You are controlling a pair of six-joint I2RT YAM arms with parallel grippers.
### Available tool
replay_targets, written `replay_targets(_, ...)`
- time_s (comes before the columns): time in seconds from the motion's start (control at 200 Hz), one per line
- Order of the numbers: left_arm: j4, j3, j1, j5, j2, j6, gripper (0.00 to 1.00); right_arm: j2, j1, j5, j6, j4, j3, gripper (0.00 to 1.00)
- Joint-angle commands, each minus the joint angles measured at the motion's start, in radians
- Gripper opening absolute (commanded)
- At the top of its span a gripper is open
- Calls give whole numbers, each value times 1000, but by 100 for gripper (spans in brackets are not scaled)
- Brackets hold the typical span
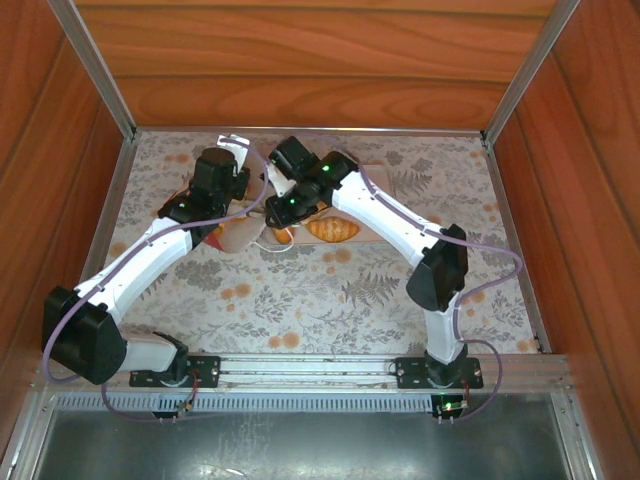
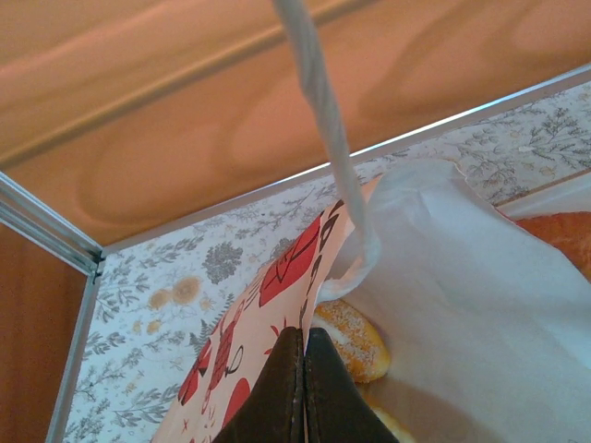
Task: Take the fake bread out of the paper bag
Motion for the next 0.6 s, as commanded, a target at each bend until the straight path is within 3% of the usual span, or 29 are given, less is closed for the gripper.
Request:
replay_targets(0.0, 30, 6, -7, -28, 4, 6, 0, -60, -23, 22, 55, 20, -17, 8)
replay_targets(0.595, 22, 9, -7, -52, 15, 11, 0, -201, -49, 58, 92, -6, -95, 9)
